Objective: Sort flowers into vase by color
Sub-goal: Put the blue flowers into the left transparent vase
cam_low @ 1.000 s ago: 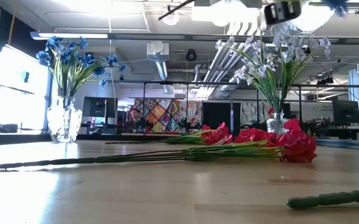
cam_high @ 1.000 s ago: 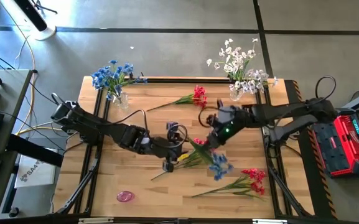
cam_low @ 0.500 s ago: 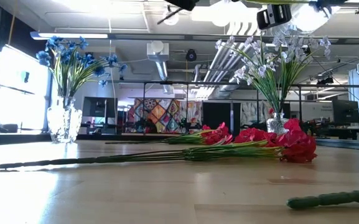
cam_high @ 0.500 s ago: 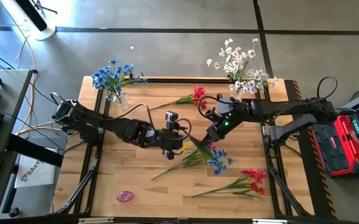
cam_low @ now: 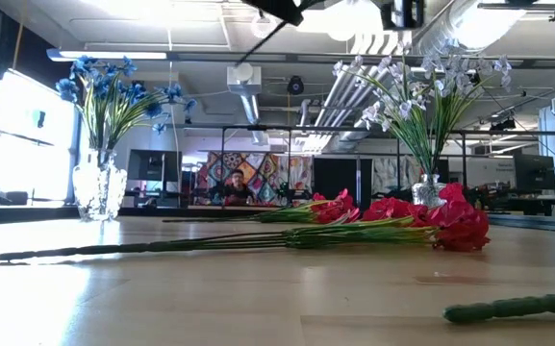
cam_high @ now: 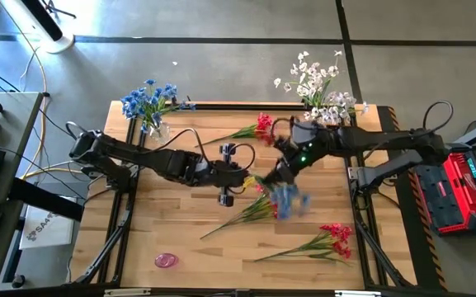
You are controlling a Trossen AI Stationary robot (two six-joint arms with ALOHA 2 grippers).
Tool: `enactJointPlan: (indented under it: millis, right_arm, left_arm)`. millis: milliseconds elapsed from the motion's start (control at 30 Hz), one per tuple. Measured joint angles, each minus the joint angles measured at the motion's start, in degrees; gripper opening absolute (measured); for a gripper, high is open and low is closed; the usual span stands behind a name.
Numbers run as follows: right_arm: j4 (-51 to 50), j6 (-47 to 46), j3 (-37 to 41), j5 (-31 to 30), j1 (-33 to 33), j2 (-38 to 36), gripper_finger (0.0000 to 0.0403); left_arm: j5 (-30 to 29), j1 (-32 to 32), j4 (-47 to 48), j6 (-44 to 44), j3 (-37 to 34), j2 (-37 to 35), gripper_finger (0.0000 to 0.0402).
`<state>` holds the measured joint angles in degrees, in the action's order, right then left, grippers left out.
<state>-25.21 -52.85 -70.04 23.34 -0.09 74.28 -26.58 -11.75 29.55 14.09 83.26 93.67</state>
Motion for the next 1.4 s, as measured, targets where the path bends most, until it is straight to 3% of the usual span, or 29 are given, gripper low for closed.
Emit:
enactJointPlan:
  millis: [300, 600, 767, 1000, 1200, 1400]
  right_arm:
    - [-1.5, 23.9, -11.6, -27.1, -0.6, -2.7, 0.0147]
    - [-3.2, 38.9, -24.1, -49.8, 10.0, -3.4, 0.0158]
    - [-6.4, 32.5, -24.6, -49.5, 13.0, -3.7, 0.0154]
    - [-6.5, 26.0, -17.4, -49.4, 16.7, -4.3, 0.0154]
    - [2.0, 20.8, -7.6, -53.7, 17.6, -4.3, 0.0154]
    - [18.3, 26.7, -0.8, -55.5, 16.3, -4.4, 0.0154]
  left_arm:
    - [8.1, 4.7, -0.6, -14.1, 0.0, 0.0, 0.0002]
    - [8.5, 8.1, -2.5, -27.1, -0.1, -0.6, 0.0001]
    - [10.0, 8.1, -8.0, -27.3, 0.0, -3.9, 0.0001]
    - [10.5, 9.0, -8.5, -25.9, 0.0, -9.1, 0.0]
    - [14.4, 9.1, -10.3, -24.4, 0.0, -11.3, 0.0]
    - [22.7, 9.1, -12.4, -24.4, 0.0, -10.9, 0.0]
